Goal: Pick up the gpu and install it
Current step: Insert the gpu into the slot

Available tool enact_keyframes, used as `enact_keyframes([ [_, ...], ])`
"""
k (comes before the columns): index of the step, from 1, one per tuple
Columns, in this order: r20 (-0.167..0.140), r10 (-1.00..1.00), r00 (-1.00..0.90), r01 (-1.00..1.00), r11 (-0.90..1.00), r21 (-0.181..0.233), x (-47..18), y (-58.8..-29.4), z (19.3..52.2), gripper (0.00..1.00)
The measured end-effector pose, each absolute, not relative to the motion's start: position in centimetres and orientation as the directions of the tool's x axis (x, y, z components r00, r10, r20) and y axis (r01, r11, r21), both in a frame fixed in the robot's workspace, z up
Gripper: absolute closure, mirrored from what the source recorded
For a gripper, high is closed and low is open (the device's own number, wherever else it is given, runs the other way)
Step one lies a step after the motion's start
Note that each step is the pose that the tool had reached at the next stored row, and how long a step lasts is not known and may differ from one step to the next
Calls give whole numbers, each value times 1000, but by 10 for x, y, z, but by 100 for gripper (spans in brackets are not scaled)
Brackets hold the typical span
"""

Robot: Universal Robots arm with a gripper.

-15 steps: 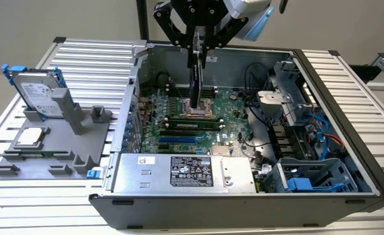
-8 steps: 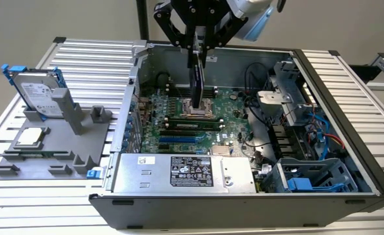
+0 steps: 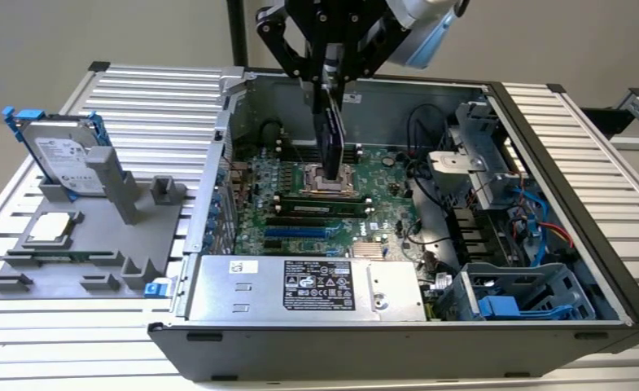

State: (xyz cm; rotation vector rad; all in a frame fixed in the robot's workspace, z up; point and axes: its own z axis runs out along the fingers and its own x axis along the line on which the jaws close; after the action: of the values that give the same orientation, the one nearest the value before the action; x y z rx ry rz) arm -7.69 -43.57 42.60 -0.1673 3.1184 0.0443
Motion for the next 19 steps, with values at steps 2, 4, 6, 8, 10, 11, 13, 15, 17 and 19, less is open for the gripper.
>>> enact_keyframes([
  [2, -20, -130, -991, -130, 991, 27, -77, -436, 426, 100],
  [4, -20, -153, -988, -153, 988, 27, -77, -436, 426, 100],
  [6, -20, -176, -984, -176, 984, 27, -77, -436, 426, 100],
  [8, -20, -198, -980, -198, 980, 27, -77, -436, 426, 100],
  [10, -20, -221, -975, -221, 975, 27, -77, -436, 426, 100],
  [11, -20, -233, -972, -233, 972, 27, -77, -436, 426, 100],
  [13, -20, -254, -967, -255, 967, 27, -77, -436, 426, 100],
  [15, -20, -277, -961, -277, 960, 27, -77, -436, 426, 100],
  [17, -20, -300, -954, -300, 953, 27, -77, -436, 426, 100],
  [19, -20, -323, -946, -324, 946, 27, -77, -436, 426, 100],
])
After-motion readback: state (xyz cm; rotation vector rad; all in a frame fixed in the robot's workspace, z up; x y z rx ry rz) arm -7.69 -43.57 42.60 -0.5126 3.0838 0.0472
